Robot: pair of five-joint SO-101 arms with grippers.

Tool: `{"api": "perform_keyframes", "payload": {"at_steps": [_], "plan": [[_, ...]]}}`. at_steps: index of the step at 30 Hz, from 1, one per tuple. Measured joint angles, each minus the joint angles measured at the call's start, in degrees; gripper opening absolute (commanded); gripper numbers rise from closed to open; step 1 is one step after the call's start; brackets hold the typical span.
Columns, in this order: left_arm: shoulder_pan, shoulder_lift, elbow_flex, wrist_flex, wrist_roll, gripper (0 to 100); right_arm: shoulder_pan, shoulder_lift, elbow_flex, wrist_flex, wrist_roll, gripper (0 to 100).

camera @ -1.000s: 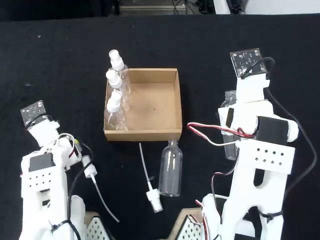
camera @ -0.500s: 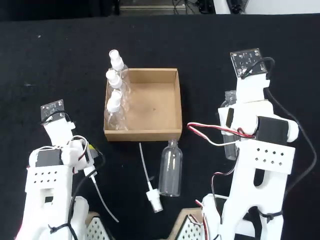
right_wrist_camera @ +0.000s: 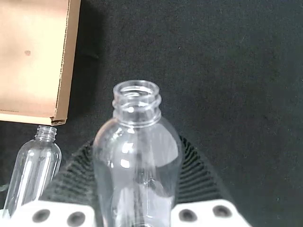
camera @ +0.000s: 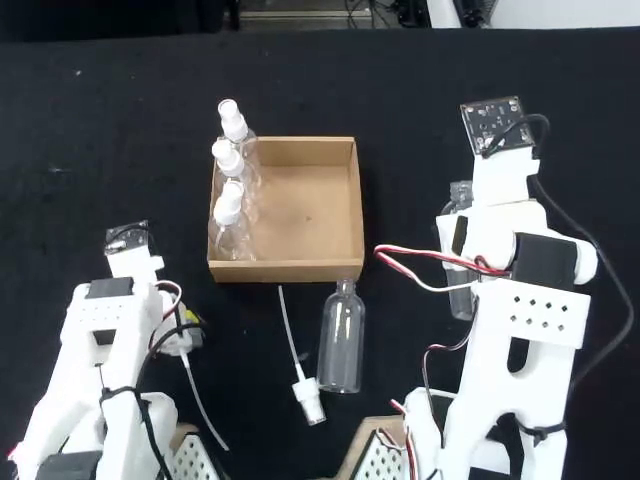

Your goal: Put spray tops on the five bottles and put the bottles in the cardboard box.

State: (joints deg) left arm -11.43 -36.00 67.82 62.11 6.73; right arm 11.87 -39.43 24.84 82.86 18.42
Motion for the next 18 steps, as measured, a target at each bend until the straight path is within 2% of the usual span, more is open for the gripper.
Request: {"api": "perform_keyframes", "payload": {"at_steps": [2,4,6,11,14,18], "plan": [[0.0,0.3,0.0,-1.1,-0.1,14,0.0,0.0,0.0,0.0,0.0,1.5],[0.0,0.3,0.0,-1.6,-0.1,2,0.0,0.0,0.0,0.0,0.0,1.5],[0.1,0.3,-0.1,-1.7,0.0,5,0.0,0.0,0.0,0.0,0.0,1.5],[-0.3,0.3,-0.5,-1.8,-0.4,3,0.0,0.0,0.0,0.0,0.0,1.5],[-3.9,0.3,-4.0,-1.8,-3.0,3,0.0,0.0,-0.1,0.0,0.0,1.5],[-13.2,0.3,-12.1,-1.8,-5.3,3,0.0,0.0,-2.0,0.0,0.0,1.4]]}}
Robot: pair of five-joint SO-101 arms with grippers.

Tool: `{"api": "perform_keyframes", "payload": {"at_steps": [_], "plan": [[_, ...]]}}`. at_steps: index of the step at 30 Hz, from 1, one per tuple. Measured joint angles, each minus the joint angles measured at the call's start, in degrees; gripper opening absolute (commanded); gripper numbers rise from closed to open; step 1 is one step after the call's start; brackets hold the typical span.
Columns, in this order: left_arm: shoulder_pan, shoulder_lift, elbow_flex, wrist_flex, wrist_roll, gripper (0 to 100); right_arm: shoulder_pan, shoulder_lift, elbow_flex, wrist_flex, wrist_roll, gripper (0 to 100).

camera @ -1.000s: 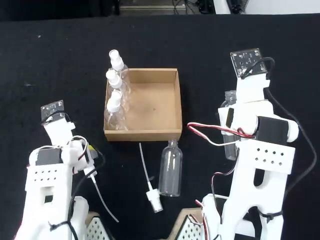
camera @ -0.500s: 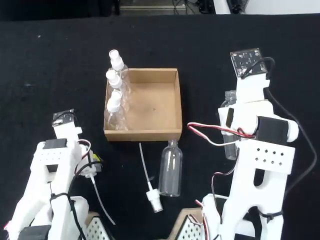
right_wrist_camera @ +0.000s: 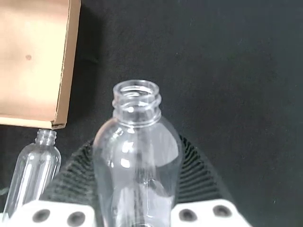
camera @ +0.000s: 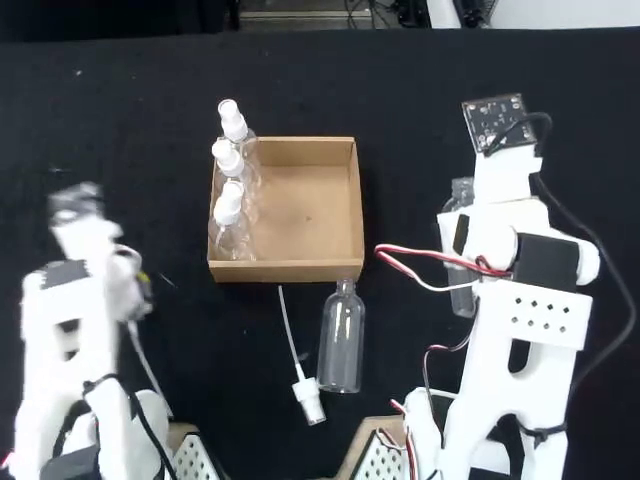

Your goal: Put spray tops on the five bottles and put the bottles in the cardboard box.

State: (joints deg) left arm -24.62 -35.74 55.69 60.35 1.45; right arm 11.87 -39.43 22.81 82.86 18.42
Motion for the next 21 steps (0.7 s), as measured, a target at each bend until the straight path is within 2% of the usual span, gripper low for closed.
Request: {"api": "perform_keyframes", "payload": {"at_steps": [5,9,15,21], "plan": [[-13.4,0.6,-13.5,-0.4,-0.1,3,-1.9,0.0,-4.3,2.6,0.0,1.2],[-20.0,0.8,-16.5,-5.4,-0.1,3,-7.2,-0.2,-6.2,4.7,-3.3,1.1],[-23.5,0.8,-16.9,-15.7,-0.3,3,-16.9,-9.0,-4.9,3.5,-7.1,1.1],[-23.1,0.8,-18.6,-18.0,-0.3,3,-23.6,-17.6,7.9,-5.9,-7.7,1.1]]}}
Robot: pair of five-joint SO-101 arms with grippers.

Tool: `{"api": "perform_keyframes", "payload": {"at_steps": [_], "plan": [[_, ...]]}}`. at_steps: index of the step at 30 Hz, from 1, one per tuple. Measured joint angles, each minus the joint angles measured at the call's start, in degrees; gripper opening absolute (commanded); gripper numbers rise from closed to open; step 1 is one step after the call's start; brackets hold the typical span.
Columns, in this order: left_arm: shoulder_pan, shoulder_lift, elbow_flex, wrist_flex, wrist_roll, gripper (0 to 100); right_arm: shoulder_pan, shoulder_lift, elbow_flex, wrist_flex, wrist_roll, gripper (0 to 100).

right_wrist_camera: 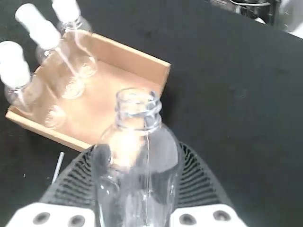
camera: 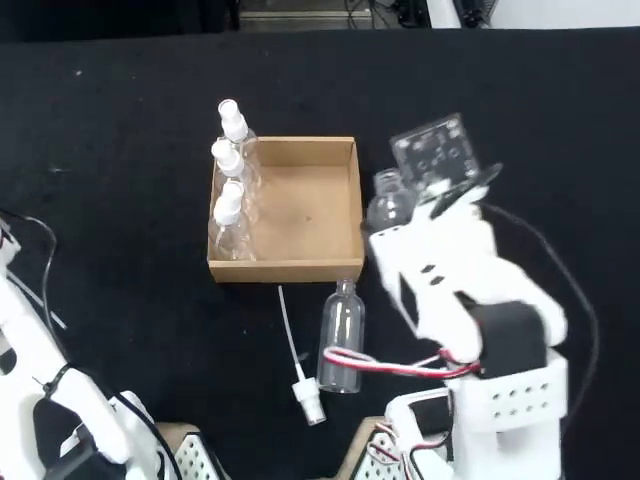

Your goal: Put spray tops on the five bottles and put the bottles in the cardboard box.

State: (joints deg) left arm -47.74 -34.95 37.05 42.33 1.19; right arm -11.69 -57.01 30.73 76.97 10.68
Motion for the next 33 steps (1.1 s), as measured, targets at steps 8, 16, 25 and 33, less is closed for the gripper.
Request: {"api": "perform_keyframes", "payload": {"at_steps": [8,16,25,33], "plan": [[0.5,-0.4,-10.9,2.1,6.6,3,-10.1,-17.0,16.2,-14.8,-4.1,1.1],[11.9,-13.5,-25.0,14.2,13.2,3,-12.6,-29.9,30.9,-22.9,-4.5,1.1],[47.2,-23.8,-27.3,2.2,13.6,3,-12.7,-39.3,37.5,-23.0,-4.5,1.1],[69.9,-24.1,-27.5,-0.7,13.6,3,-12.7,-45.2,40.3,-23.0,-4.5,1.1]]}}
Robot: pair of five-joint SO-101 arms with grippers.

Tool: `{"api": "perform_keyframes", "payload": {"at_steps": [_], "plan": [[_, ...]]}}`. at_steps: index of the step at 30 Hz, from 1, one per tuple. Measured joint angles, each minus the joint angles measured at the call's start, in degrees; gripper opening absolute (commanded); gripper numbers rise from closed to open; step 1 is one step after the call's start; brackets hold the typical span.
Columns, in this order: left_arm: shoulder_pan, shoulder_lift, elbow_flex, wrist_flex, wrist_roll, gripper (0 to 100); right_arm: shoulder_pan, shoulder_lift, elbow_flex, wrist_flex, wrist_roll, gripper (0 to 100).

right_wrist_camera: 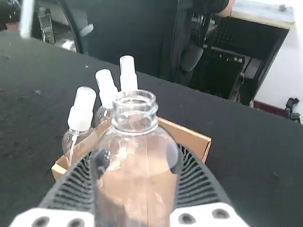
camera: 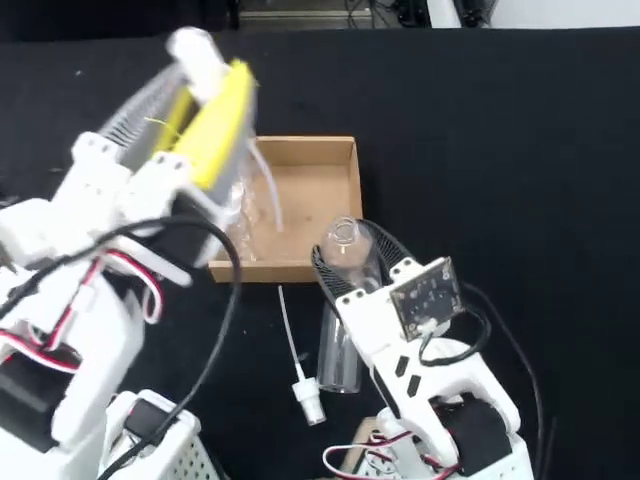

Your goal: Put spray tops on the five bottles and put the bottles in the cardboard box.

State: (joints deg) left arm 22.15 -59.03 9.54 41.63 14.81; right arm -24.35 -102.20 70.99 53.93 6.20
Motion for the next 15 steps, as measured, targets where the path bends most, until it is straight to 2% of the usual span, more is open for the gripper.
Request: {"api": "perform_keyframes", "payload": {"at_steps": [5,11,15], "plan": [[4.4,3.7,-0.1,-0.9,0.0,3,0.0,-0.6,0.9,-0.2,0.0,1.1],[7.7,6.4,0.0,-10.2,0.0,3,-0.1,-0.6,0.9,-0.2,0.0,1.1],[7.8,6.8,0.1,-12.2,0.0,3,-0.1,-0.6,0.9,-0.2,0.0,1.1]]}}
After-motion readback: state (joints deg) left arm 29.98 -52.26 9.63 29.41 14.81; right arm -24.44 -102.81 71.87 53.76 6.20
